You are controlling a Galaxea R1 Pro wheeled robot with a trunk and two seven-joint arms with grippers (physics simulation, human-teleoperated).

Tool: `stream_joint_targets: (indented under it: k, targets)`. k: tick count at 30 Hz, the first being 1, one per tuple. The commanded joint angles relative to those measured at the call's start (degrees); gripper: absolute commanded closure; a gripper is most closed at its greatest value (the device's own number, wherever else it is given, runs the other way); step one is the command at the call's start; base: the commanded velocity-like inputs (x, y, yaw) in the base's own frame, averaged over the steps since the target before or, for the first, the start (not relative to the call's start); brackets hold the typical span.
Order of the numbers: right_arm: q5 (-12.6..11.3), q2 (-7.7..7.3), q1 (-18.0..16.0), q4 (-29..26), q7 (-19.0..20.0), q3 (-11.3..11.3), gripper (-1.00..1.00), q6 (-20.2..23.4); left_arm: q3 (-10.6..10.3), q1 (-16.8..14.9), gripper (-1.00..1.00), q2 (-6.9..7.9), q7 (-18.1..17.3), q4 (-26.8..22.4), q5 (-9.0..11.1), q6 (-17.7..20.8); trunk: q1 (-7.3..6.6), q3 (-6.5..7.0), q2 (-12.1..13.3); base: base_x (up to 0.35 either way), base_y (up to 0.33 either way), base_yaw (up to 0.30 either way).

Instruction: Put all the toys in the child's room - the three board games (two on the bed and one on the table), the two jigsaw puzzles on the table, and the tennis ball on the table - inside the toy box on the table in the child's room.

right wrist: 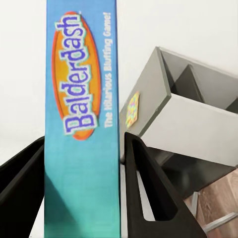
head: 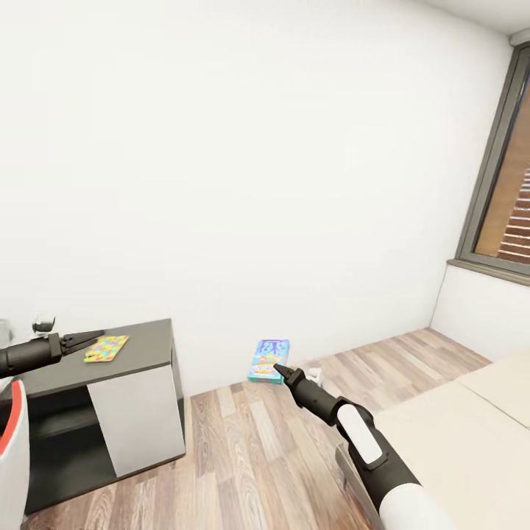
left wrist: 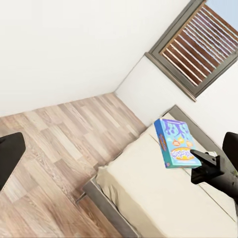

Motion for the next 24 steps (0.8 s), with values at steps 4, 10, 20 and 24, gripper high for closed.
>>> stream_joint_targets:
  k: [4, 10, 20, 24]
  targets:
    - [-0.48, -0.01, -0.04, -0.31, 0.01, -0.09, 1.00, 0.31, 0.01, -0.03, -1.00, -0.02, -0.18, 0.02, 0.00, 0.58, 0.04, 0.00, -0.05, 0.273, 0.074, 0.085]
    - [-0.47, 0.03, -0.04, -0.39, -0.02, -0.03, 1.00, 0.28, 0.00, -0.03, -1.00, -0.02, -0.18, 0.02, -0.01, 0.57, 0.04, -0.18, -0.05, 0.260, 0.052, 0.032]
    - [-0.45, 0.04, -0.04, -0.40, -0.06, -0.02, 1.00, 0.32, 0.00, -0.03, -1.00, -0.02, -0.18, 0.02, 0.05, 0.42, 0.04, -1.03, -0.05, 0.155, -0.029, 0.072]
    - [-0.44, 0.04, -0.04, -0.40, -0.07, -0.02, 1.00, 0.32, 0.00, -0.03, -1.00, -0.02, -0.18, 0.02, 0.06, 0.45, 0.04, -1.36, -0.05, 0.150, -0.119, 0.146]
